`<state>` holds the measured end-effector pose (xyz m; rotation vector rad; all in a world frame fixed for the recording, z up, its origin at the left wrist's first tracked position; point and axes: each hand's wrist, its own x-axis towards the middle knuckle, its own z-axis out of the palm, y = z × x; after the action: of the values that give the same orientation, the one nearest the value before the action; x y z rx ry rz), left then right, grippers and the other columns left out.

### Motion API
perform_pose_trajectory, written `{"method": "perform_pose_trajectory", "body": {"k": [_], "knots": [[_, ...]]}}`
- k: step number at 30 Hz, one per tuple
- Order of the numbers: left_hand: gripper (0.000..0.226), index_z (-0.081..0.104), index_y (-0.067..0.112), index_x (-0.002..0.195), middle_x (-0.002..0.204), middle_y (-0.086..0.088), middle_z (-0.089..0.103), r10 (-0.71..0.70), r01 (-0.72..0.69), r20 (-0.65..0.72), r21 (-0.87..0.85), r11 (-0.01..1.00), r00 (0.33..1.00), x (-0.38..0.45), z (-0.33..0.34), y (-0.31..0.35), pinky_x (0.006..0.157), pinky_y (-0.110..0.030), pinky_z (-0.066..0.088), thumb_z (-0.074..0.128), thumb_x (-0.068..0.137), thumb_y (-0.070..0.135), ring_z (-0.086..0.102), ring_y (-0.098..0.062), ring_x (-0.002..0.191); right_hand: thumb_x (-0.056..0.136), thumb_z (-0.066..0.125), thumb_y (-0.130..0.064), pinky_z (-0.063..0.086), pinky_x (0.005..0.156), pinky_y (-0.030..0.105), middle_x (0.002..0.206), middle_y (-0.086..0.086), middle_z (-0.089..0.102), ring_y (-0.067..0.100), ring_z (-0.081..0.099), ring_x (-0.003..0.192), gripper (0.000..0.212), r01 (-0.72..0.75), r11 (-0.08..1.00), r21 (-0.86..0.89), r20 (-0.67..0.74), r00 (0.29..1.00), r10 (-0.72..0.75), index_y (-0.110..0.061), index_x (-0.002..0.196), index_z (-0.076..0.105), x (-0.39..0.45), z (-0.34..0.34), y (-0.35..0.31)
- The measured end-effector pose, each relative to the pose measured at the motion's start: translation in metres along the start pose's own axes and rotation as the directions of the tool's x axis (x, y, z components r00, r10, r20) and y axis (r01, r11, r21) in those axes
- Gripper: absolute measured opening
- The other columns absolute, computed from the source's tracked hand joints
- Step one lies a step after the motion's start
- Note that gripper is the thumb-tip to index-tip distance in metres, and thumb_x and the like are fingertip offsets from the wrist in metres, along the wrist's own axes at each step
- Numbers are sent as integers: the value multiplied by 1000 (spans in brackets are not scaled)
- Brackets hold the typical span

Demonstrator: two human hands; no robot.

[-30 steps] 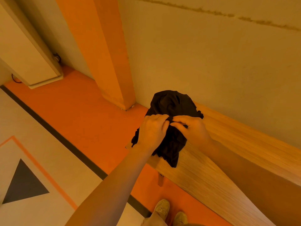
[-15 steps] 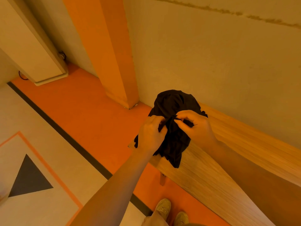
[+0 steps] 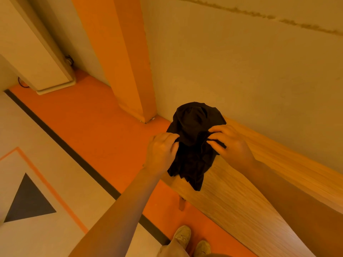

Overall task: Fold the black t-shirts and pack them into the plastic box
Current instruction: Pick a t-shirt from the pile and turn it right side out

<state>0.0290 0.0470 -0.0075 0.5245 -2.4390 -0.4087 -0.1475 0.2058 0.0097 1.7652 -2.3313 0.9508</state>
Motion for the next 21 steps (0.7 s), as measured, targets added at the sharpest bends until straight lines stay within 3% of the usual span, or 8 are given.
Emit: {"method": "perform_pose_trajectory", "body": {"k": [4,6,10,12,15,21], "knots": [[27,69,10,98,90,-4,68,86,-86,36,-9,996,996,8,5,15,67,-36,53,45,91,21,64,-22,80,92,54,-24,43,100,29,119,7,65,18,52,118,24,226,972,-69,73,973,-221,-10,96,74,4,15,-19],[25,69,10,97,88,-4,67,113,-113,34,-13,994,993,9,7,19,63,-36,51,47,92,21,63,-21,76,93,52,-24,45,101,32,114,9,68,18,55,114,27,264,963,-57,40,964,-262,-8,95,74,2,25,-23],[22,69,10,94,89,-3,67,118,-118,5,11,993,993,3,11,15,65,-34,51,51,91,21,63,-21,79,96,47,-26,27,110,17,100,12,71,17,52,110,36,196,981,-5,-62,979,-196,-1,97,72,0,30,-26],[21,69,11,94,91,-2,67,74,-74,-5,34,997,997,-3,12,9,70,-32,49,51,90,20,63,-20,83,93,52,-21,28,110,14,100,11,71,18,55,110,28,159,986,40,-70,985,-156,-1,98,71,0,29,-25],[20,66,13,91,89,1,66,-21,21,-7,54,998,1000,-10,13,5,72,-31,46,49,87,21,62,-19,82,92,54,-18,38,108,23,101,8,68,16,56,110,22,123,986,108,-70,991,-116,-3,99,70,0,24,-22],[18,63,10,93,68,2,60,-65,64,-53,-26,998,996,-12,5,4,61,-31,47,48,91,19,57,-15,57,88,59,-10,33,109,17,99,9,67,12,57,105,17,96,989,114,-117,990,-82,-1,97,69,-3,14,-12]]}}
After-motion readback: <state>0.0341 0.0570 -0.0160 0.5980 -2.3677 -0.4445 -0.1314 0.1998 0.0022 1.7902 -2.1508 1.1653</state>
